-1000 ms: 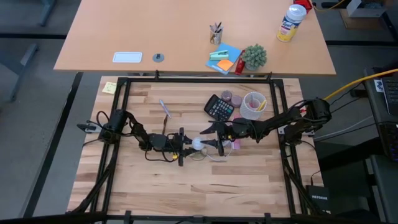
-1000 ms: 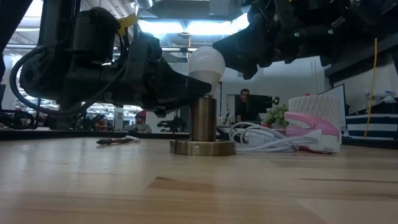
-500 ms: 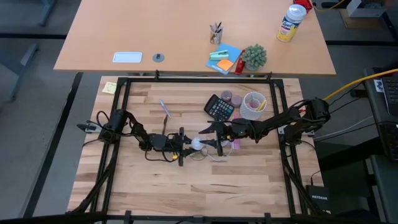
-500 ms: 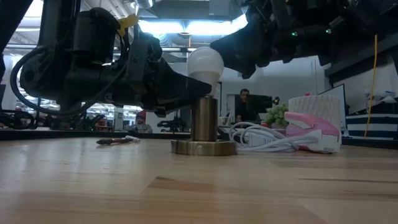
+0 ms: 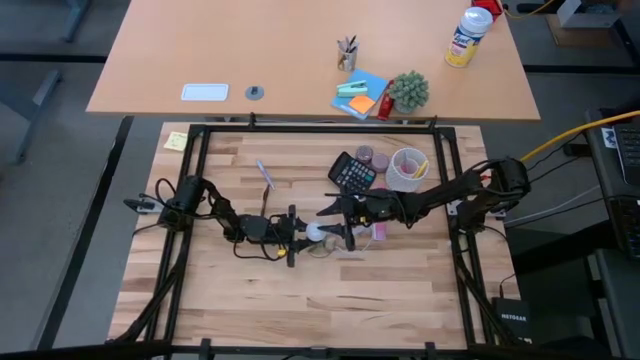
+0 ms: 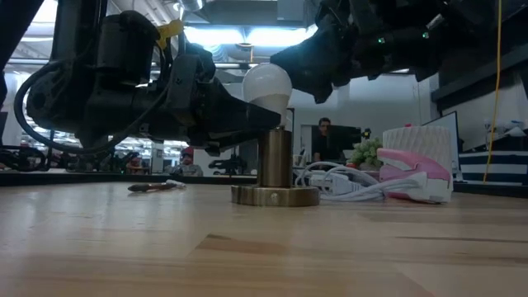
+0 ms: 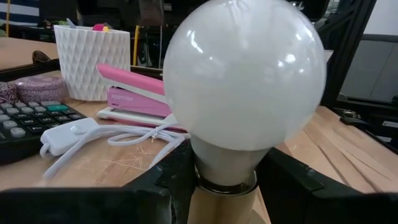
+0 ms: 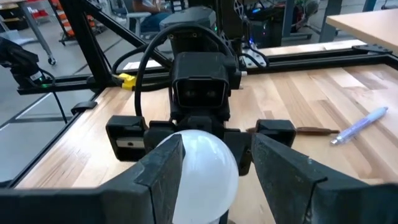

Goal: Screw lightbulb
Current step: Insert the lightbulb into the gold lamp

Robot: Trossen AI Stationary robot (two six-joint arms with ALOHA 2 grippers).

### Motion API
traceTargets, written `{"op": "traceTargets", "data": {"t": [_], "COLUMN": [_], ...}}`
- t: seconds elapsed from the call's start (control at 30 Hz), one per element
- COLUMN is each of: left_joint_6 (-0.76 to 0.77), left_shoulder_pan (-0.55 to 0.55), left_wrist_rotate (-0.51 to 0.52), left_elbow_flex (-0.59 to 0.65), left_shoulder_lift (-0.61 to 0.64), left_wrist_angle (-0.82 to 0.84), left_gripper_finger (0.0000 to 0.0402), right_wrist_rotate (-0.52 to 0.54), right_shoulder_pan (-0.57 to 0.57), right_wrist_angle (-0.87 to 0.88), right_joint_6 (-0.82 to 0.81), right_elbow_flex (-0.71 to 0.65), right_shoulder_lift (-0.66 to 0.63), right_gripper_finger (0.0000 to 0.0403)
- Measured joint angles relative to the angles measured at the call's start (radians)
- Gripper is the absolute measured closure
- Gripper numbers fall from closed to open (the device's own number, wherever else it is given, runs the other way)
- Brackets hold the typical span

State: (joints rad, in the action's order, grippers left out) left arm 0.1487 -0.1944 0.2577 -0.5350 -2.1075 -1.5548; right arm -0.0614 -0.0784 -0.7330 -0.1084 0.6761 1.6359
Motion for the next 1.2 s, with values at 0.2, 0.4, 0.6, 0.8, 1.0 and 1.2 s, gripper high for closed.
{"op": "traceTargets", "data": {"t": [0.2,0.4,0.6,0.8,1.0,1.2], "left_joint_6": [0.001,0.003,0.057,0.123,0.093,0.042], "left_shoulder_pan": [0.000,-0.004,-0.004,-0.001,-0.003,-0.010], "left_wrist_rotate": [0.001,0.003,0.004,-0.003,-0.004,0.000], "left_elbow_flex": [0.000,0.000,0.000,-0.001,-0.001,0.000], "left_shoulder_lift": [0.000,0.000,0.001,0.002,0.002,0.002], "left_wrist_angle": [-0.001,-0.002,-0.002,-0.005,-0.005,-0.005], "left_gripper_finger": [0.0258,0.0258,0.0251,0.0208,0.0177,0.0181], "right_wrist_rotate": [0.013,0.015,0.019,0.016,0.016,0.000], "right_shoulder_pan": [-0.001,-0.001,0.000,-0.001,-0.001,-0.001], "right_wrist_angle": [0.039,0.084,0.082,0.082,0.082,0.098], "right_joint_6": [0.007,0.007,0.004,0.004,0.004,0.002], "right_elbow_flex": [-0.001,0.000,-0.001,-0.001,-0.002,-0.002], "right_shoulder_lift": [-0.014,-0.015,-0.014,-0.013,-0.013,-0.022], "right_gripper_finger": [0.0205,0.0205,0.0205,0.0205,0.0205,0.0205]}}
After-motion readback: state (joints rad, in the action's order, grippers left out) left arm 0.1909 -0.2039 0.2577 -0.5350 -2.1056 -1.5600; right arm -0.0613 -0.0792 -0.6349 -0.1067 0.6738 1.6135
